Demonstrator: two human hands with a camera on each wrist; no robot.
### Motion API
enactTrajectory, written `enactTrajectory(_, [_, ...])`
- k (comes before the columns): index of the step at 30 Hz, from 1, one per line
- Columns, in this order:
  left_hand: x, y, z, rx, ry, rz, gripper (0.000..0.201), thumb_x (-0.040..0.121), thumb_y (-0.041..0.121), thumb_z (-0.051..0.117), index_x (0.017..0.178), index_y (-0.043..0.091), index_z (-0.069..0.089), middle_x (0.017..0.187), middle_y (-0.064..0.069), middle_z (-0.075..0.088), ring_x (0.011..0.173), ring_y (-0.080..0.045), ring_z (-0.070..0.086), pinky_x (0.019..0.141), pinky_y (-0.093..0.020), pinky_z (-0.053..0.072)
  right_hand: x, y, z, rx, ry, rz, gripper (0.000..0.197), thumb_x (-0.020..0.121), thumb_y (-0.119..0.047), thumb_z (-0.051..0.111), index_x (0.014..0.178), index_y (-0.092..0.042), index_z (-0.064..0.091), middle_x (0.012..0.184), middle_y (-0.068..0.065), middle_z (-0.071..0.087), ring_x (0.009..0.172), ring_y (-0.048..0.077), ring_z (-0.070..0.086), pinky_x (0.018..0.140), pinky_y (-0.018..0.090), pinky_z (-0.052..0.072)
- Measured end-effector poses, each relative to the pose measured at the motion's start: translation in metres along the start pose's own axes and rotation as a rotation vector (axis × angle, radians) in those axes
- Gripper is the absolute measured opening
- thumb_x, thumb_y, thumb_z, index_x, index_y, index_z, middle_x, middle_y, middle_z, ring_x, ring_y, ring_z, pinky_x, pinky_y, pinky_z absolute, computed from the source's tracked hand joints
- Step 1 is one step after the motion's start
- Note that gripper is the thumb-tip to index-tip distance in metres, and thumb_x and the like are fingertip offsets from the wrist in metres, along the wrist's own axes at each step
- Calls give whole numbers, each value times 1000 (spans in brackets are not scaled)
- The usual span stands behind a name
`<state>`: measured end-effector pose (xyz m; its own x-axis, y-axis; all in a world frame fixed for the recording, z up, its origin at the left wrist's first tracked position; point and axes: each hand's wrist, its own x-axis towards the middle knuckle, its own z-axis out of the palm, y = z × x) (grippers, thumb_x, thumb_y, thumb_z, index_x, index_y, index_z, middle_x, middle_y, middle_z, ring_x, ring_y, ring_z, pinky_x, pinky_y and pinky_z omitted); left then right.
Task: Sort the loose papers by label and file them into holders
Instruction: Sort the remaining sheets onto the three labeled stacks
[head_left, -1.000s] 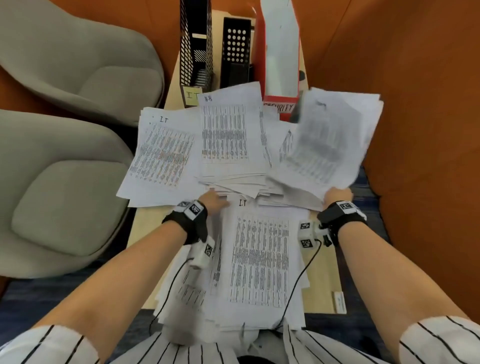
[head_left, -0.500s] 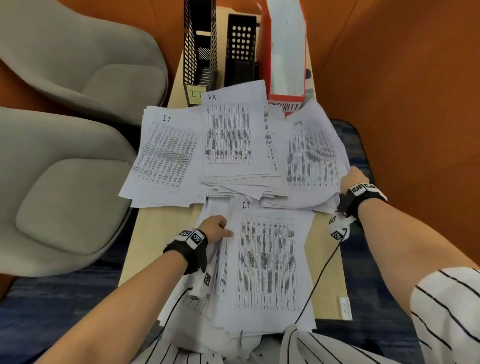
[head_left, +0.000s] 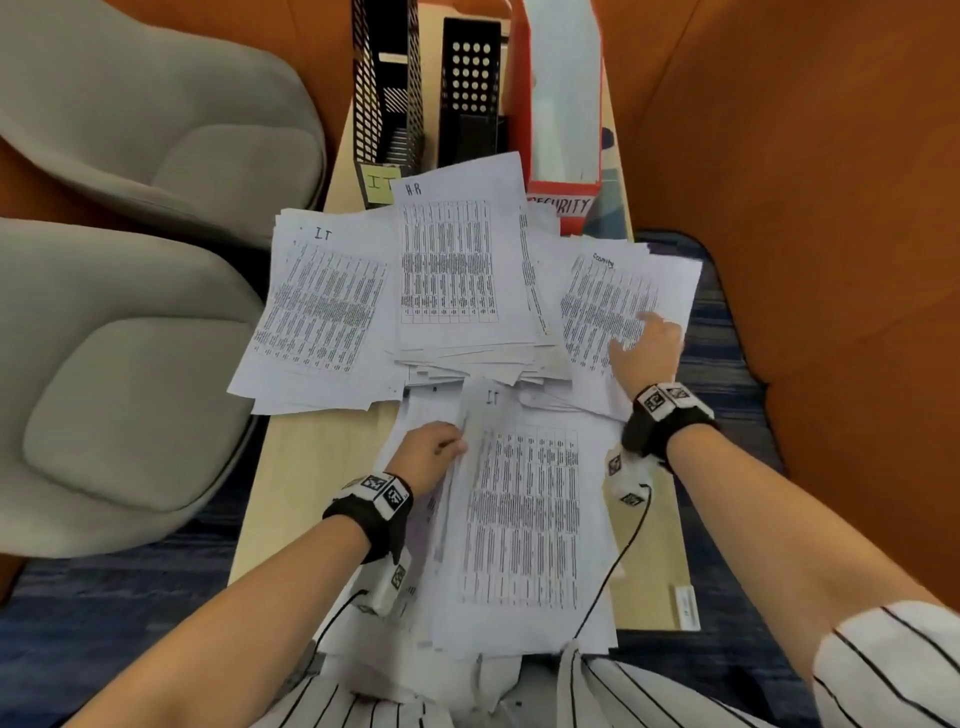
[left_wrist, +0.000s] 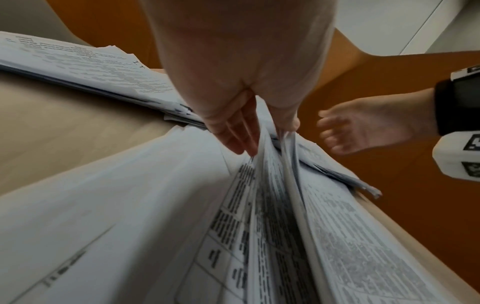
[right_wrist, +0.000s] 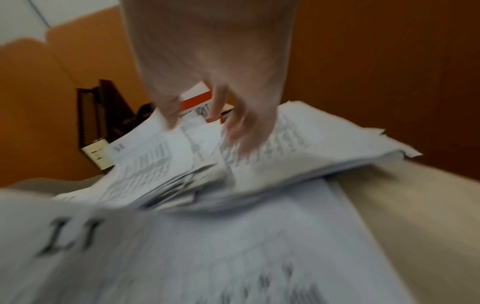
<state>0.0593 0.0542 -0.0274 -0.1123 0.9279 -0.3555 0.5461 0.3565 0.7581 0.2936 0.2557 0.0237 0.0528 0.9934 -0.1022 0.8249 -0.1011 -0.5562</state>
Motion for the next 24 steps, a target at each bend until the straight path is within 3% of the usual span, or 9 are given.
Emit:
enactTrajectory(4, [-10,8,4,-74,-56,100,27,93,20,56,102,-2,69,101,6,51,97,-7,48,73,-5,35,-65,-26,35,276,-798,117,87,81,-47,71,145,-17,21,118,9,56,97,23,63,82,40,56])
enactTrajectory(6, [-11,9,8,-149,-49,95,23,92,16,58,103,-2,69,103,4,58,95,-9,53,73,-6,37,-87,-28,59,270,-948,128,108,69,-56,78,147,-34,7,130,8,51,106,26,62,72,37,59])
enactTrajectory(9, [-12,8,12,-218,-42,57,18,92,14,58,89,0,69,87,-4,64,74,-12,54,64,-10,39,-102,-24,84,390,-855,85,106,68,-45,83,145,-41,11,130,2,49,109,27,60,72,39,58])
enactTrajectory(12, [-11,-4,12,-223,-3,-17,34,93,14,55,59,19,57,60,9,50,55,-2,42,57,-18,34,-106,-23,85,616,-873,146,69,83,-14,73,136,-33,33,95,4,58,82,25,62,69,38,54])
enactTrajectory(15, [-16,-16,13,-351,36,-152,53,94,11,54,44,26,46,45,11,41,49,-4,35,53,-24,29,-101,-13,87,462,-788,86,43,85,4,51,113,-28,44,84,10,50,61,20,49,61,35,44])
enactTrajectory(18, [-19,-20,16,-420,40,-205,38,95,15,52,58,21,46,60,7,43,58,-10,39,62,-28,32,-99,-7,86,194,-730,-59,57,77,11,50,122,-24,47,99,4,40,68,20,48,54,28,48])
enactTrajectory(20, [-20,-10,15,-441,-115,-208,18,90,31,61,84,15,57,81,4,57,75,-12,52,74,-31,41,-97,-3,89,28,-631,-127,58,75,6,58,124,-25,50,111,8,37,89,28,51,72,32,53])
enactTrajectory(22, [-16,-3,20,-248,-281,-180,52,80,45,70,119,16,53,112,5,59,101,-12,56,86,-28,44,-96,-2,92,-29,-575,-154,46,78,-9,67,121,-20,56,121,14,39,110,30,46,91,29,43])
enactTrajectory(24, [-11,4,25,42,-248,-103,44,82,29,69,120,11,53,117,-4,60,107,-20,57,83,-25,41,-95,-6,94,-48,-548,-200,37,80,-18,68,117,-15,61,127,14,42,120,29,41,99,30,36])
